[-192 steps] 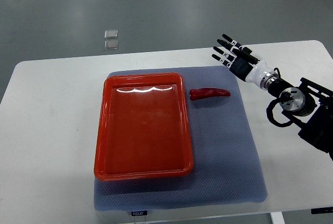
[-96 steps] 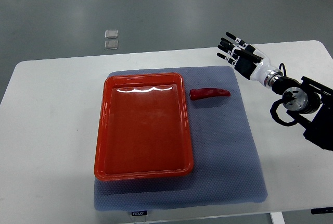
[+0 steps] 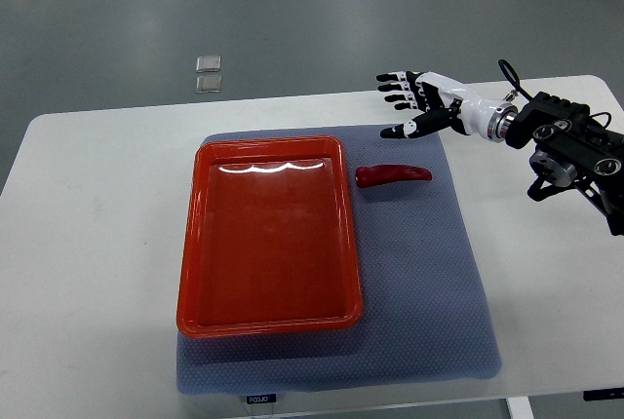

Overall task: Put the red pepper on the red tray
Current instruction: 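Lower the right hand onto the red pepper and close fingers around it, then lift the pepper with the right hand and carry it over the tray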

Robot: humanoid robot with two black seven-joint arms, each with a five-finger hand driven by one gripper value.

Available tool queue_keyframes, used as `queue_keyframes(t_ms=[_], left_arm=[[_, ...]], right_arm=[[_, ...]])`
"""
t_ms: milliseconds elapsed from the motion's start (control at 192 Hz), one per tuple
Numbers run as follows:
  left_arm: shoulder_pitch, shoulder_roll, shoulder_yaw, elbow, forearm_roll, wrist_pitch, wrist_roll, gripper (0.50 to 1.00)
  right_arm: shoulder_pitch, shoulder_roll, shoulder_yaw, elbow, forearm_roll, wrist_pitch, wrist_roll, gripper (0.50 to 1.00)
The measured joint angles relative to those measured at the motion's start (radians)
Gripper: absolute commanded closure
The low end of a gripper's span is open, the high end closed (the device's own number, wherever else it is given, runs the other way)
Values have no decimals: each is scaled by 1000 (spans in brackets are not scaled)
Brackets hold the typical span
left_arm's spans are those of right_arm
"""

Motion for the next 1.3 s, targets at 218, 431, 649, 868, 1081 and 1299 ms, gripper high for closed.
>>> queue_keyframes(t_ms=[218, 431, 649, 868, 1081, 1299], left_arm=[[0, 0, -2, -1, 1, 0, 0, 500], [0, 0, -1, 0, 1, 0, 0, 500], [0, 0, -1, 0, 0, 0, 0, 500], [0, 0, -1, 0, 0, 0, 0, 500], [0, 0, -1, 0, 0, 0, 0, 500], [0, 0, -1, 0, 1, 0, 0, 500]], right_arm=[[84, 5, -232, -1, -137, -26, -1, 589], [116, 15, -358, -10, -201, -81, -2, 597], [110, 65, -408, -56, -278, -171, -5, 668], [108, 79, -423, -68, -285, -194, -5, 760], [111, 83, -427, -65, -287, -187, -1, 867], [114, 83, -428, -59, -288, -185, 10, 991]])
